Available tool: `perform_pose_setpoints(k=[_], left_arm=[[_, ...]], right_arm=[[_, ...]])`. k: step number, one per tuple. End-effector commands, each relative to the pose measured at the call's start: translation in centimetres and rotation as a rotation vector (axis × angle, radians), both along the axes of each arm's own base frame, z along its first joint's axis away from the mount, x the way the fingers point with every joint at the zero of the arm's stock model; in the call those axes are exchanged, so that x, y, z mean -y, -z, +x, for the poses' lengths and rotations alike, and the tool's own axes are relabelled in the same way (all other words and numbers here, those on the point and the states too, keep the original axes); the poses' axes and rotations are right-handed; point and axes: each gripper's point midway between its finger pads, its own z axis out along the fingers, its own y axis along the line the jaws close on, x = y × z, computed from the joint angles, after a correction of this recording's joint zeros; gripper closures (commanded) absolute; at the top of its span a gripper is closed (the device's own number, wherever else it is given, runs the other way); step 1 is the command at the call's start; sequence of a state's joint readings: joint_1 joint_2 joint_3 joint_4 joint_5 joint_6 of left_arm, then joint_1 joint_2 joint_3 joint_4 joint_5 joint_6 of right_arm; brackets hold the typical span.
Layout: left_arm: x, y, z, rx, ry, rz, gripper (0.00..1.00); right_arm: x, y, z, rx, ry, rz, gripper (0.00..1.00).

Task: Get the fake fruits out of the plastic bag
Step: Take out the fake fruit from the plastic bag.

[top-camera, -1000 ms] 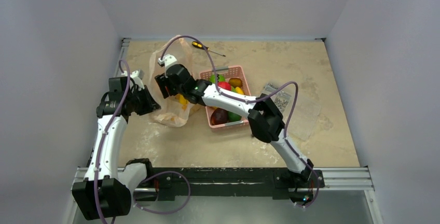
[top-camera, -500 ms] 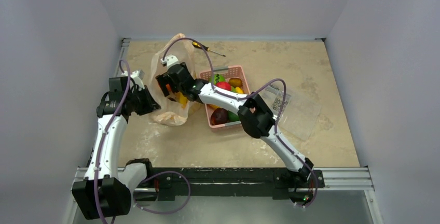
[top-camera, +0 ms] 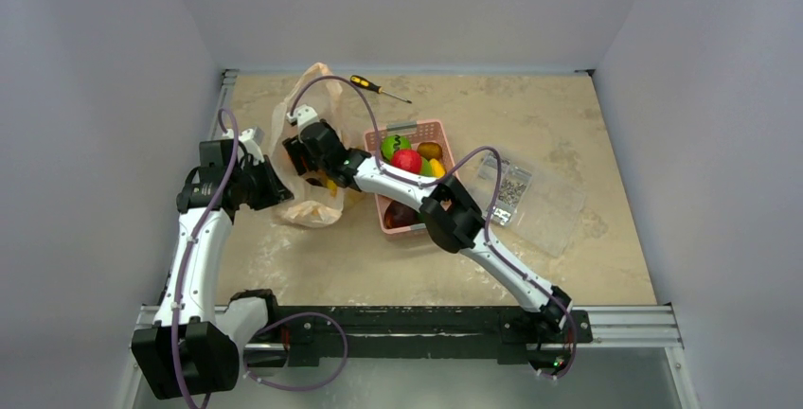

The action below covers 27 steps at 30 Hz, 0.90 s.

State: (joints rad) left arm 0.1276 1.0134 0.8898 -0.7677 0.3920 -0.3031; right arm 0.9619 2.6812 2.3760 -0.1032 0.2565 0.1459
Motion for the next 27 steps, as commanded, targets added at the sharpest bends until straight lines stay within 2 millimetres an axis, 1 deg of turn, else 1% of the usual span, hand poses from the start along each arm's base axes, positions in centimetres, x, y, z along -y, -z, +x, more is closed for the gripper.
perform_pose_setpoints(k=[1,4,6,7,10,12,13,14,15,17,19,22,25,26,27], left_arm=[[0.1,-0.5,0.7,0.038,0.021,0.005,1.0],[0.1,-0.5,0.6,0.039,0.02,0.007,1.0],[0.1,-0.5,0.5,0.038,0.019,0.008,1.0],[0.1,-0.5,0.6,0.041,0.018,0.009,1.0],[0.1,-0.5,0.6,0.037,0.018,0.007,1.0],[0.1,-0.5,0.6,0.035,0.018,0.006,1.0],[0.1,-0.6,0.6,0.039,0.017,0.007,1.0],[0.1,-0.6,0.6,0.038,0.017,0.009,1.0],[0.0,-0.6,0.5,0.04,0.014,0.013,1.0],[-0.1,-0.7,0.5,0.047,0.01,0.019,1.0],[-0.2,-0.8,0.5,0.05,0.007,0.021,1.0],[-0.1,-0.8,0.4,0.053,0.008,0.02,1.0],[-0.1,-0.7,0.4,0.048,0.008,0.019,1.0],[-0.1,-0.7,0.5,0.045,0.009,0.018,1.0],[0.0,-0.7,0.5,0.045,0.012,0.015,1.0]], right_arm=[[-0.4,-5.1,0.6,0.074,0.013,0.066,0.45],[0.1,-6.8,0.4,0.079,0.02,0.074,0.58],[0.3,-8.3,-0.3,0.072,0.009,0.089,0.66],[0.5,-9.8,-0.7,0.07,0.005,0.11,0.69],[1.3,-12.5,-2.2,0.045,-0.012,0.162,0.79],[1.9,-13.9,-3.3,0.029,-0.03,0.197,0.82],[2.3,-14.1,-3.9,0.017,-0.037,0.202,0.83],[2.6,-15.1,-4.3,0.013,-0.042,0.219,0.85],[2.9,-15.6,-4.7,0.003,-0.045,0.225,0.87],[3.6,-16.4,-5.6,-0.014,-0.056,0.227,0.91],[4.4,-16.7,-6.7,-0.036,-0.073,0.223,0.95],[5.7,-17.6,-8.2,-0.058,-0.093,0.239,0.99],[7.1,-19.2,-9.8,-0.058,-0.114,0.271,1.0],[7.8,-19.9,-10.3,-0.05,-0.118,0.285,1.0],[8.4,-20.1,-10.7,-0.051,-0.117,0.29,1.0]])
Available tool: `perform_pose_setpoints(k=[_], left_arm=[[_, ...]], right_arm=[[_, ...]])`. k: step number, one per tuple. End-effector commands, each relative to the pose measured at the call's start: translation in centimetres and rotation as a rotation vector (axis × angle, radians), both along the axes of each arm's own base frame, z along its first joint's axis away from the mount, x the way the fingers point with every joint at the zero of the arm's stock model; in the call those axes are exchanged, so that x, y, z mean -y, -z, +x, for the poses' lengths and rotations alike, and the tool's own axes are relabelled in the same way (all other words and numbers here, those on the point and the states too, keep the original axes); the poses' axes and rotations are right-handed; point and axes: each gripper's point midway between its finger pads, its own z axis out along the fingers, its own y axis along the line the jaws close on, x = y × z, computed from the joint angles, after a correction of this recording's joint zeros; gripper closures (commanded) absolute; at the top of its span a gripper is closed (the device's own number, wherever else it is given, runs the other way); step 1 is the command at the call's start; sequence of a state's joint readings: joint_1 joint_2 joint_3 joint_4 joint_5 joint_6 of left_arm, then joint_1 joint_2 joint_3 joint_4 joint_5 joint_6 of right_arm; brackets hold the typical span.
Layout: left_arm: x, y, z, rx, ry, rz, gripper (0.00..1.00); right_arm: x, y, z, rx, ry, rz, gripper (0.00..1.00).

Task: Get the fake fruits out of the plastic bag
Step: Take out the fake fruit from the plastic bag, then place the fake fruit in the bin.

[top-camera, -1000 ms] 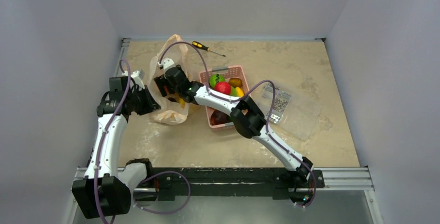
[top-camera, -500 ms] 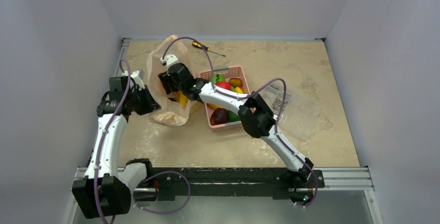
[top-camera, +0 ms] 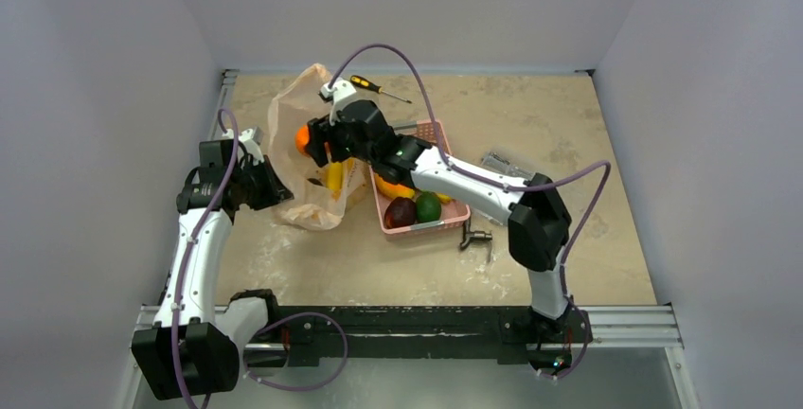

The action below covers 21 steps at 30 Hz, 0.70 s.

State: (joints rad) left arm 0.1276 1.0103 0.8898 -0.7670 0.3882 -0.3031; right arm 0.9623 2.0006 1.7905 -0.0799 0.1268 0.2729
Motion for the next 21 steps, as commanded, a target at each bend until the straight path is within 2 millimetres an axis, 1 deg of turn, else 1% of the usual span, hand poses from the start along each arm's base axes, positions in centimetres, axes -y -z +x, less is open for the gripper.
perform_pose_setpoints(k=[1,2,3,4,8,9,12,14,15,17,21], left_arm=[[0.1,-0.6,0.5,0.04,0.016,0.009,1.0],[0.1,-0.6,0.4,0.038,0.017,0.008,1.0],[0.1,-0.6,0.4,0.041,0.016,0.011,1.0],[0.0,-0.7,0.4,0.046,0.014,0.014,1.0],[-0.1,-0.8,0.4,0.053,0.008,0.017,1.0],[-0.1,-0.8,0.4,0.052,0.01,0.017,1.0],[0.0,-0.7,0.4,0.049,0.009,0.014,1.0],[-0.1,-0.7,0.4,0.047,0.005,0.017,1.0],[-0.2,-0.7,0.4,0.046,0.002,0.018,1.0],[-0.2,-0.7,0.5,0.048,-0.001,0.017,1.0],[-0.1,-0.8,0.6,0.048,-0.001,0.011,1.0]], right_arm=[[1.9,-3.3,-2.9,0.002,-0.038,0.085,1.0],[2.6,-3.6,-3.2,0.007,-0.031,0.082,1.0],[3.8,-4.3,-3.3,0.027,-0.01,0.078,1.0],[4.8,-4.5,-3.4,0.04,0.013,0.062,1.0],[8.1,-4.7,-4.3,0.059,0.061,0.01,1.0],[9.2,-4.9,-4.4,0.072,0.084,-0.001,1.0],[12.9,-4.6,-4.5,0.11,0.18,-0.056,1.0],[15.8,-3.8,-4.4,0.134,0.269,-0.105,1.0],[17.1,-2.6,-4.4,0.138,0.305,-0.146,1.0],[19.4,-1.2,-4.3,0.147,0.372,-0.215,1.0],[23.0,2.1,-4.2,0.105,0.497,-0.339,1.0]])
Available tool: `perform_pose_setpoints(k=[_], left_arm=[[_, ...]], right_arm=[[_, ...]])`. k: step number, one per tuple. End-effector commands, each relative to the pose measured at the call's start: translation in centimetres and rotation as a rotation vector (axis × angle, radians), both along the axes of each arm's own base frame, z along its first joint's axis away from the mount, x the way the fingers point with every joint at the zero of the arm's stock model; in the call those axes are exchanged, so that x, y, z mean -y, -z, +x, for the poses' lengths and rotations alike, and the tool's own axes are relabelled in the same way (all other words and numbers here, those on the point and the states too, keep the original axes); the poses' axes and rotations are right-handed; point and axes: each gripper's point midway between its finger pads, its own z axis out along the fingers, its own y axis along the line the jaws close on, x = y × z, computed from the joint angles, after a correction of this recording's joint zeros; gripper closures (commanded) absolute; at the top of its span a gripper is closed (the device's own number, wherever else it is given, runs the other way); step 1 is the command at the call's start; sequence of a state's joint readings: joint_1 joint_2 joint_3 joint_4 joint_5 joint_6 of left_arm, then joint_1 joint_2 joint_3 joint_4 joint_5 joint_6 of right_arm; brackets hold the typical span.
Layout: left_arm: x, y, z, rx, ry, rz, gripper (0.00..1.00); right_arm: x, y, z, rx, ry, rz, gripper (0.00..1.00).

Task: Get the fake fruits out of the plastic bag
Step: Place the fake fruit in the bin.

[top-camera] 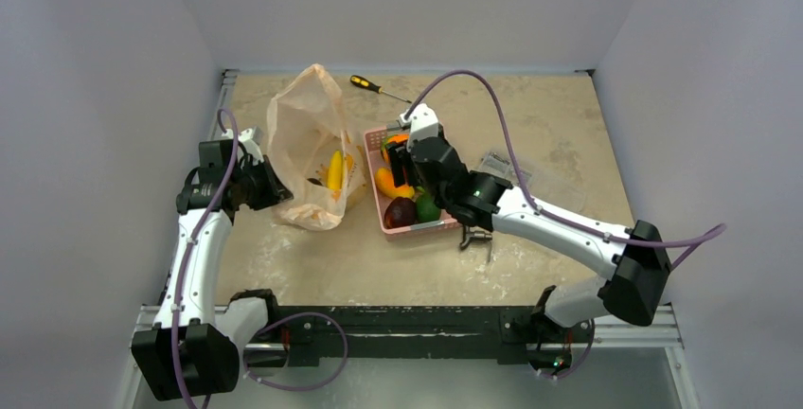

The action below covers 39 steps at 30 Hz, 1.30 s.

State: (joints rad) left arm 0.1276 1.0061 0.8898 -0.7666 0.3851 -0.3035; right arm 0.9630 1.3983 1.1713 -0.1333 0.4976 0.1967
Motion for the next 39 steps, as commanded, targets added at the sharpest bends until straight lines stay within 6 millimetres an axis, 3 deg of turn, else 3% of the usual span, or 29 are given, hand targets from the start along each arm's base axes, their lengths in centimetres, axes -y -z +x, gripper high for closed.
perform_pose_setpoints(k=[1,6,11,21,24,30,34,39], left_arm=[[0.0,-0.7,0.5,0.044,0.002,0.007,1.0],[-0.1,-0.7,0.5,0.042,-0.006,0.013,1.0],[-0.2,-0.6,0.6,0.038,-0.012,0.013,1.0],[-0.2,-0.5,0.7,0.031,-0.007,0.01,1.0],[-0.1,-0.5,0.7,0.027,-0.005,0.01,1.0],[-0.1,-0.5,0.7,0.026,-0.005,0.008,1.0],[-0.1,-0.5,0.7,0.027,-0.004,0.007,1.0],[0.0,-0.5,0.6,0.027,0.0,0.004,1.0]], right_arm=[[5.2,3.5,0.7,-0.024,0.207,-0.158,1.0],[7.4,7.0,0.4,-0.104,0.278,-0.159,1.0],[8.7,8.7,0.4,-0.146,0.298,-0.141,1.0],[7.2,10.9,0.6,-0.196,0.219,-0.163,0.98],[6.8,11.8,0.5,-0.216,0.203,-0.176,0.9],[6.6,12.3,0.4,-0.236,0.188,-0.197,0.59],[6.9,10.9,0.5,-0.218,0.192,-0.202,0.38],[6.3,8.2,0.3,-0.191,0.15,-0.174,0.27]])
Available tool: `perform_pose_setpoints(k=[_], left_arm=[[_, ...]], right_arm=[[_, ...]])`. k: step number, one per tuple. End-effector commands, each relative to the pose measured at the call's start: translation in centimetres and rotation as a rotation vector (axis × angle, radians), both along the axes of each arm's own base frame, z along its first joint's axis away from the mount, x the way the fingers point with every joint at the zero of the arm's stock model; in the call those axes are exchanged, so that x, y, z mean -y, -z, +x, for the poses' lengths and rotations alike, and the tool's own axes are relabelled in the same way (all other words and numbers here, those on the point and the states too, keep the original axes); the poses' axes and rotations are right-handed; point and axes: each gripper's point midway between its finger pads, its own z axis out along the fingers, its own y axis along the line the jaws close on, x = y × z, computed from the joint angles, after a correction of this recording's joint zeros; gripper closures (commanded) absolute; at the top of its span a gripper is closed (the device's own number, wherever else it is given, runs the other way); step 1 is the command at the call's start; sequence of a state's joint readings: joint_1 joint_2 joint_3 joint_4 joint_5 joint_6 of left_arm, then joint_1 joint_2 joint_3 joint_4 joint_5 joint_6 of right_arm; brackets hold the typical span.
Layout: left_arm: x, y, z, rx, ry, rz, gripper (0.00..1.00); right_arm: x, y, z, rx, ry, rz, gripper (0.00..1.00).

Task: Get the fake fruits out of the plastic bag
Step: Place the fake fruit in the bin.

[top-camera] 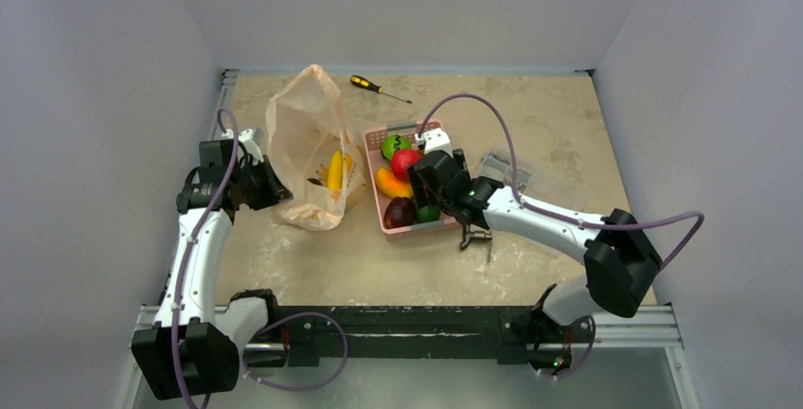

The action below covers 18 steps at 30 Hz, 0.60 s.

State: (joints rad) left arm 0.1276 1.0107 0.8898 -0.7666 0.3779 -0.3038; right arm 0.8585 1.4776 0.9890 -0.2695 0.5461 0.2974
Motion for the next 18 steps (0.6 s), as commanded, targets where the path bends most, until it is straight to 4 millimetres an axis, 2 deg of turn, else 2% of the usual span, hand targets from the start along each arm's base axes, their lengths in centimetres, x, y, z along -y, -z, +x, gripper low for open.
perform_pose_setpoints(k=[1,4,9,14,15,18], left_arm=[[0.1,-0.7,0.6,0.034,0.004,-0.001,1.0],[0.2,-0.8,0.7,0.035,0.01,-0.008,1.0],[0.2,-0.8,0.6,0.038,0.009,-0.006,1.0],[0.3,-0.7,0.6,0.034,0.014,-0.012,1.0],[0.3,-0.7,0.5,0.033,0.013,-0.012,1.0],[0.3,-0.7,0.5,0.035,0.013,-0.012,1.0]], right_arm=[[-1.4,-5.4,0.2,0.069,-0.05,0.082,0.27],[-3.3,-8.0,-0.4,0.109,-0.117,0.135,0.27],[-9.3,-12.0,-2.2,0.173,-0.298,0.275,0.28],[-15.4,-13.8,-2.6,0.138,-0.42,0.405,0.35],[-15.6,-13.7,-2.0,0.141,-0.396,0.378,0.36],[-14.0,-12.5,0.1,0.151,-0.26,0.245,0.38]])
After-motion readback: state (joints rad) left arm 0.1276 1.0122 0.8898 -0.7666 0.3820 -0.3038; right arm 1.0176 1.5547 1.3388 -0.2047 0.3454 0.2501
